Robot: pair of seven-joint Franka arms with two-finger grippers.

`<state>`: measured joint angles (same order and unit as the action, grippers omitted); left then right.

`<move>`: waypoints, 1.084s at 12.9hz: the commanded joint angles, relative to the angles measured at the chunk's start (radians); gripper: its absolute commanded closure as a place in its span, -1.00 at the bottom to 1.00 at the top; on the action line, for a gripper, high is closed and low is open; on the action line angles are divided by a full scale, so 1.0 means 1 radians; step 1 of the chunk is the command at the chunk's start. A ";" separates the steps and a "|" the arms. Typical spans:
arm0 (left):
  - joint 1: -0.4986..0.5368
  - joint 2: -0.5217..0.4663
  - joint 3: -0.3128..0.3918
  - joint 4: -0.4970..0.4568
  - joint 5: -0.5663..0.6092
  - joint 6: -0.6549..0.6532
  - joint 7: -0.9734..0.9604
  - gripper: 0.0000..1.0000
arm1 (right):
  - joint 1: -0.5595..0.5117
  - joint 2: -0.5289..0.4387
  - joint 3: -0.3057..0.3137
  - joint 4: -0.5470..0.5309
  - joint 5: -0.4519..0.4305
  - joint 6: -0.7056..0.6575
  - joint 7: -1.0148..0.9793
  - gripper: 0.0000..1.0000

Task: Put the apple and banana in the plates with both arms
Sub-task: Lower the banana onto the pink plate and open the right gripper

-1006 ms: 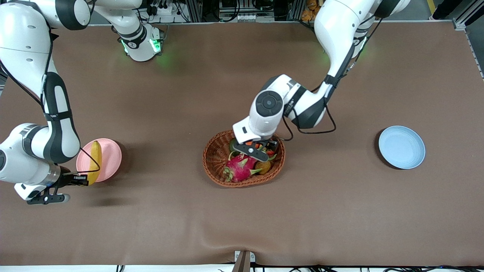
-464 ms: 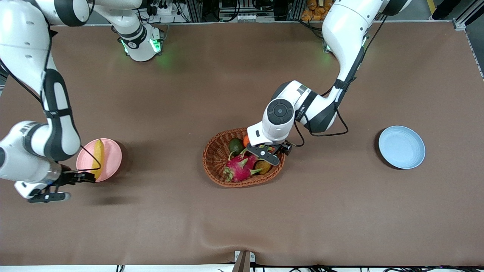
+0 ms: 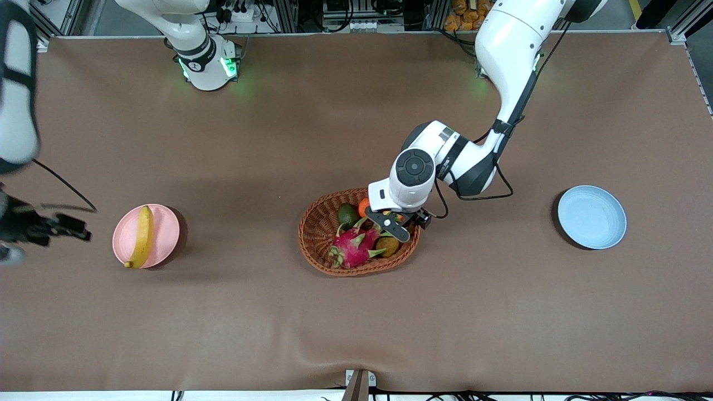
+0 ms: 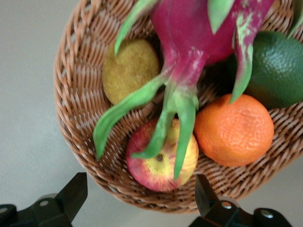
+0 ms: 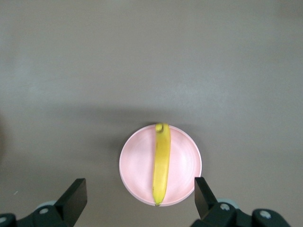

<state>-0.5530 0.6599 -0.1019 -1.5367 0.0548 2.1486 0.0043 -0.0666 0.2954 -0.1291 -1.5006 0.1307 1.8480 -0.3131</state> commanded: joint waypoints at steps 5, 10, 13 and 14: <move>0.011 0.010 -0.009 -0.028 -0.075 0.043 -0.003 -1.00 | -0.035 -0.228 -0.003 -0.053 -0.017 -0.243 0.067 -1.00; 0.007 0.029 -0.007 -0.028 -0.104 0.057 -0.006 -1.00 | 0.002 -0.288 0.005 -0.053 -0.022 -0.391 0.239 -1.00; 0.008 0.040 -0.007 -0.026 -0.109 0.065 -0.007 -1.00 | 0.022 -0.311 0.034 -0.055 -0.088 -0.415 0.272 -1.00; 0.007 0.044 -0.007 -0.028 -0.109 0.070 -0.009 -1.00 | 0.027 -0.312 0.039 -0.055 -0.098 -0.414 0.264 -1.00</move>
<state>-0.5490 0.6977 -0.1036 -1.5585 -0.0359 2.1961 0.0003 -0.0495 0.0211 -0.1019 -1.5179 0.0670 1.4298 -0.0665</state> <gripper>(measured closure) 0.000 0.000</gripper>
